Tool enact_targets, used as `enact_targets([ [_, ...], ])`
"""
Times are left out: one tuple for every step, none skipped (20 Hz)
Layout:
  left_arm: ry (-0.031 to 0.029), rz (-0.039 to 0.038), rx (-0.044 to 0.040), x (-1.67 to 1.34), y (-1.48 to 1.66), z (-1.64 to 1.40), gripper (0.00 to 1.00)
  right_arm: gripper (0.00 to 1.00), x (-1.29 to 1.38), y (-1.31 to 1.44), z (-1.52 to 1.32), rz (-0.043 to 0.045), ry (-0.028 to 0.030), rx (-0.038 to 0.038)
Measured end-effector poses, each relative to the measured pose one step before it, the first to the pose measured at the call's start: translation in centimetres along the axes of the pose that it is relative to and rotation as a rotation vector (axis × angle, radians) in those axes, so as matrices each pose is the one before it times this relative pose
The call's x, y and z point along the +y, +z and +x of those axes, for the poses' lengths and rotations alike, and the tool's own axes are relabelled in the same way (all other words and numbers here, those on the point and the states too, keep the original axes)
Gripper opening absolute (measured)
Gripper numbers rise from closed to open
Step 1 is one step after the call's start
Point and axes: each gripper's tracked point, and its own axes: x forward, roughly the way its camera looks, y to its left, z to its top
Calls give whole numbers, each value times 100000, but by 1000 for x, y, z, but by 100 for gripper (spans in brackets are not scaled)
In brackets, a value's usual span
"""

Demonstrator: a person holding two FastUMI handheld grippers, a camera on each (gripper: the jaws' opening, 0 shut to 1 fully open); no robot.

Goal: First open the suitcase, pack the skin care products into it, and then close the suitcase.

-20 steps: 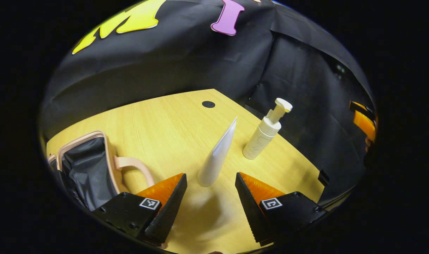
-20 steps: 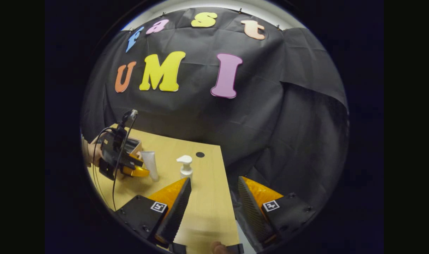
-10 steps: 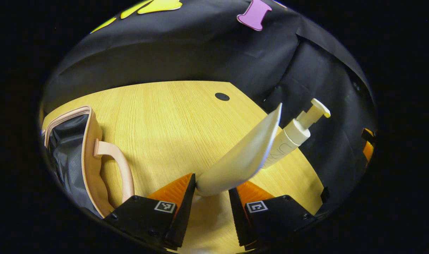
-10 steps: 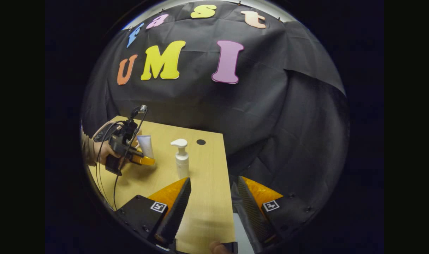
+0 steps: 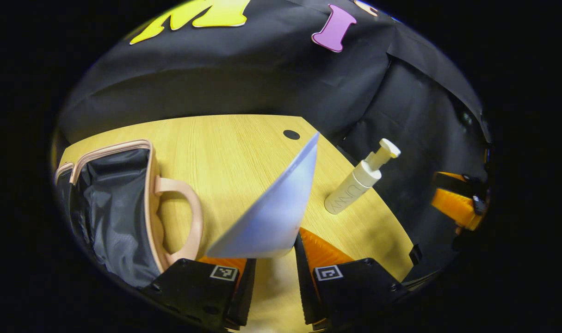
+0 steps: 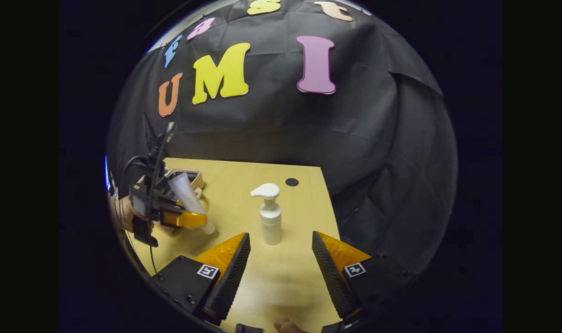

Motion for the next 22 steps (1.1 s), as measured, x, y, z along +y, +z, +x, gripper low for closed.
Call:
enact_targets([
  [20,241,-483,-277,-175,-1329,46,80,639,-70,1295,-767,390,922],
  [521,418,-299,-30,-279,-1323,46,79,507,-258,1324,-958,426,801],
  [1229,991,117,-56,-419,-1398,45,80,242,-20,1354,-1196,-389,642],
  [744,712,336,-9,-583,-1528,46,80,-103,-79,1259,-1565,-1884,319],
  [715,207,159,-18,-775,-1614,46,78,29,167,1105,-583,-802,-203],
  [625,-150,30,102,-684,-1536,45,80,144,-46,961,318,-544,75],
  [908,-948,601,139,-868,-1497,46,79,57,-154,1021,158,-719,621],
  [1475,-1309,861,326,-1023,-1480,45,81,68,-288,911,173,-762,813],
  [2357,-1639,1073,628,-990,-1504,53,80,150,-111,915,72,-331,396],
  [2375,-1097,379,754,-970,-1203,46,79,124,-15,856,-263,-777,-559],
  [2587,-1352,362,823,-888,-1361,45,79,16,153,811,-593,-1099,-931],
  [2442,-1809,438,1231,-822,-1377,45,80,259,-25,657,-524,-620,-940],
  [2708,-1431,525,1374,-816,-1282,45,80,178,-156,671,-430,-1009,-109],
  [2347,-1050,76,1060,-540,-949,46,79,234,-339,705,-646,-607,194],
  [2617,-1162,-372,1248,-300,-1195,53,80,77,-387,459,-633,-1454,898],
  [2355,-1976,-742,1097,-328,-1118,46,75,61,-105,220,-18,-877,-256],
  [2015,-2444,-950,980,-215,-1272,46,75,-133,88,274,72,-1282,-767],
  [1789,-2539,-1262,996,114,-1074,46,70,-319,111,277,151,-1588,-766],
  [1397,-2534,-1114,973,91,-891,46,62,29,87,268,2161,-127,-196],
  [1635,-2257,-1265,934,163,-610,46,55,4,7,-431,1399,-832,20],
  [1240,-1714,-1074,961,384,-456,46,54,169,-207,-177,544,-291,449],
  [915,-907,-811,924,454,186,46,51,93,-104,-217,-159,25,217],
])
